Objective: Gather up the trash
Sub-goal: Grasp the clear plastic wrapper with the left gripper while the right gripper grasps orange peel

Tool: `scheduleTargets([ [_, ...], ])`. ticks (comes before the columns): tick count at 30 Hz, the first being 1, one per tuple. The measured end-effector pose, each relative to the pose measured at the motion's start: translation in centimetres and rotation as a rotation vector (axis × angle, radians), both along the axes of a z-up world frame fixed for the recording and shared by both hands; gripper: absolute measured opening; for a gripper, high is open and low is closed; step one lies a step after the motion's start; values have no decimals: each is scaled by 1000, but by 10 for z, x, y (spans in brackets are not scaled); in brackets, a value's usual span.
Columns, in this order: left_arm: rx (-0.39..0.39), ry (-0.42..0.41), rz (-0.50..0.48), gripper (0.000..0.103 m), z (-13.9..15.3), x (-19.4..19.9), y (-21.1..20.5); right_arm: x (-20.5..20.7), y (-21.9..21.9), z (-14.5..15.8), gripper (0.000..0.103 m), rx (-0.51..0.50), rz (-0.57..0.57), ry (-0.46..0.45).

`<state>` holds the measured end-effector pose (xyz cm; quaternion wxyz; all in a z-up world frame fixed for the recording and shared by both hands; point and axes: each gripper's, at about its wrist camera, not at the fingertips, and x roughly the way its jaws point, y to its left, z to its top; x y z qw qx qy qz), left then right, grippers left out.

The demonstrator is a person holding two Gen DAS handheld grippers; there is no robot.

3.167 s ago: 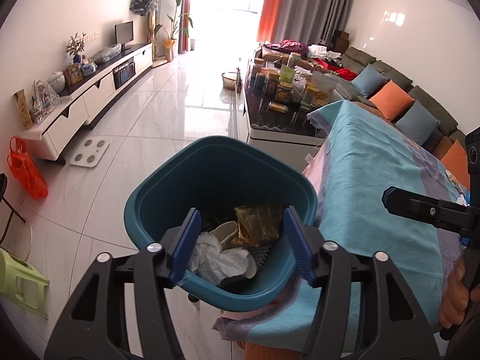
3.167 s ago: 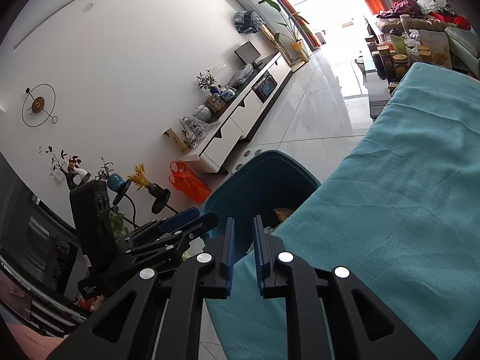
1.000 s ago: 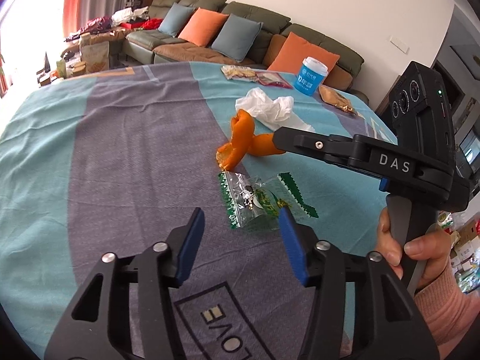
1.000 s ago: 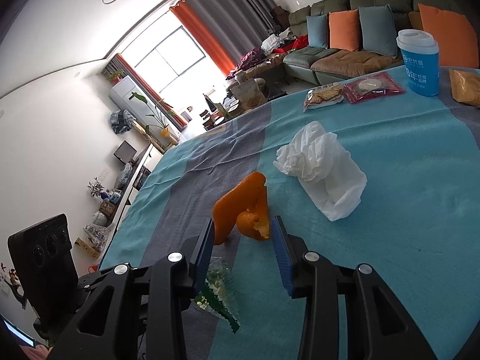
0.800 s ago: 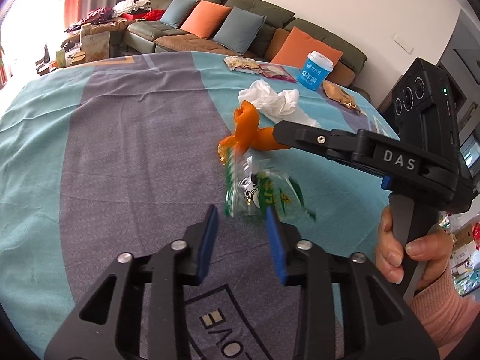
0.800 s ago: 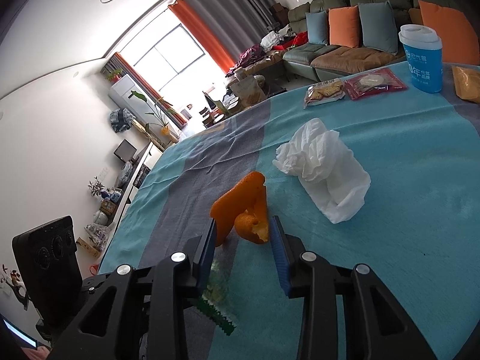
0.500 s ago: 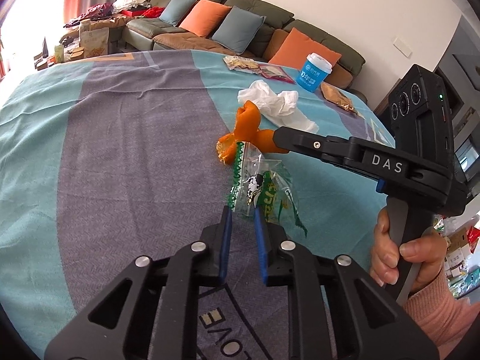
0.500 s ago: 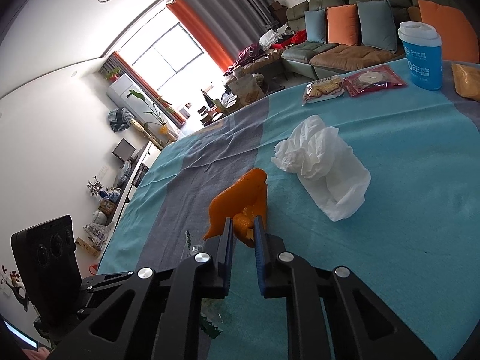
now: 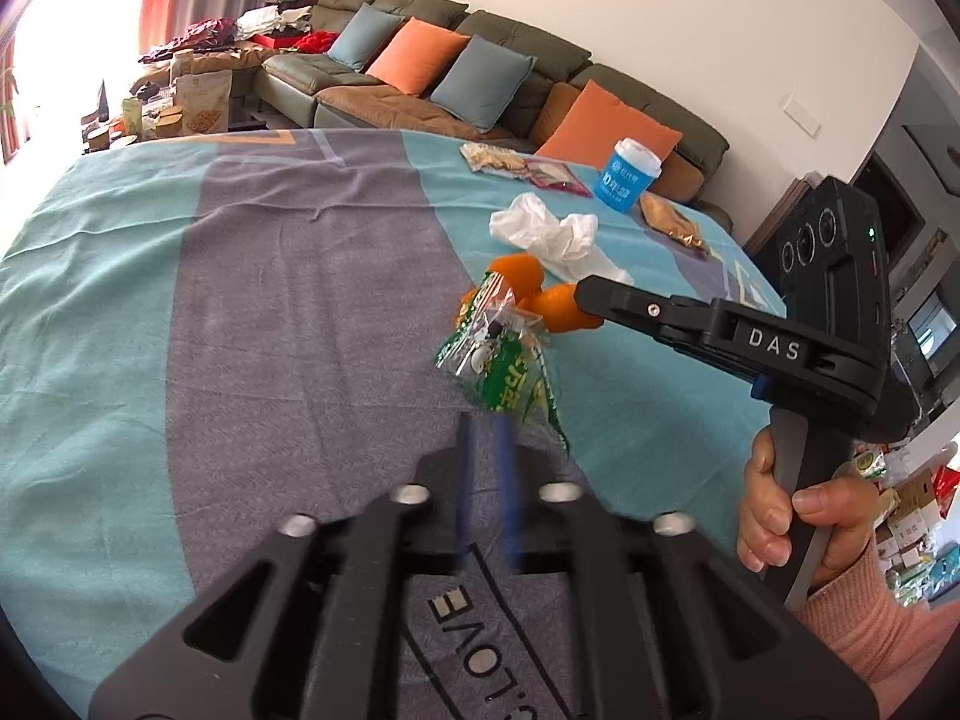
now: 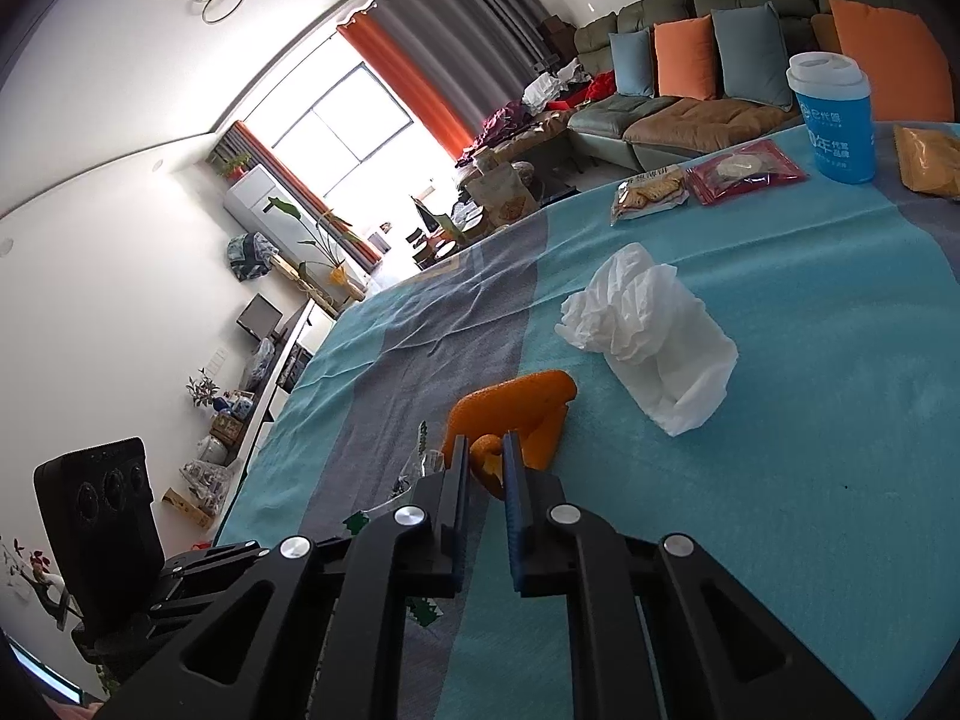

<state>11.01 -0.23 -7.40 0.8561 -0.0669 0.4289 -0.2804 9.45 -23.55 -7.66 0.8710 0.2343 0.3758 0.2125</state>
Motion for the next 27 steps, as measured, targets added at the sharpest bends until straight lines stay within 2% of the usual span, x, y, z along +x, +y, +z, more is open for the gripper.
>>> scheduleTargets([
  [1,1,-15,-2,31,2,-2,-1,-1,-1,1,9,2,-3,-3],
  [3,9,-32,-11,36,5,-3,-6,-2,-2,3,9,11,-6,-9],
  [7,19,-47,-38,44,6,-4,-18,-8,-5,9,9,23,-7,-31],
  [11,38,-26,-40,44,0,2,-28,-14,-10,18,9,40,-7,-59],
  [15,50,5,-46,32,-7,11,-36,-19,-15,25,9,62,-1,-85],
  [18,50,11,-44,32,-9,12,-38,-20,-17,27,9,64,-4,-90],
  [27,24,20,-19,52,-5,21,-33,-18,-22,18,9,78,-10,-76],
])
